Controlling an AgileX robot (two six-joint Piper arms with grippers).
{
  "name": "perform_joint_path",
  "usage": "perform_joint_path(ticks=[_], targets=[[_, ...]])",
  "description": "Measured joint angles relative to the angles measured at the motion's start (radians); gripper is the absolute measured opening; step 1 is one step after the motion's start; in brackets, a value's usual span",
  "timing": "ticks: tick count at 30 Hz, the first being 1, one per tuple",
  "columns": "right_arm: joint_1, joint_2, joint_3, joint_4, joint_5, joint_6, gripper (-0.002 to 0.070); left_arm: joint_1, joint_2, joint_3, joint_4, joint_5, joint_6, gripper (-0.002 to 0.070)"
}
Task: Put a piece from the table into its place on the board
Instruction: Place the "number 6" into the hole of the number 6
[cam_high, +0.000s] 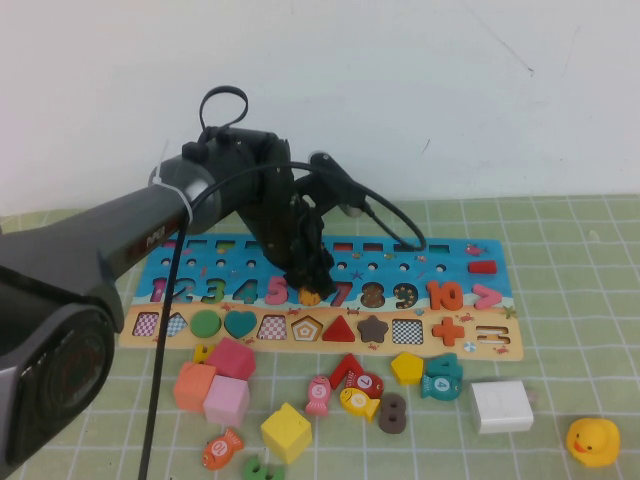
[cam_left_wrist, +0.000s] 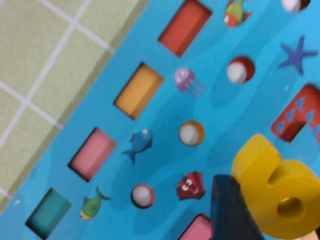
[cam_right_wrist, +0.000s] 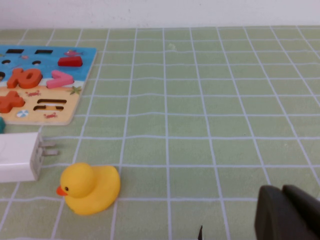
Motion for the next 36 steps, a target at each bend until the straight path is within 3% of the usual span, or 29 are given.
perform_joint_path(ticks=[25,36], targets=[[0.000,0.000,0.000,0.000,0.000,0.000,-0.0001,0.000,0.037,-0.014,-0.007,0.051,-0.011,0.0303],[0.000,0.000,0.000,0.000,0.000,0.000,-0.0001,0.000,0.037,-0.014,0.004,0.049,-0.033,0.0390]])
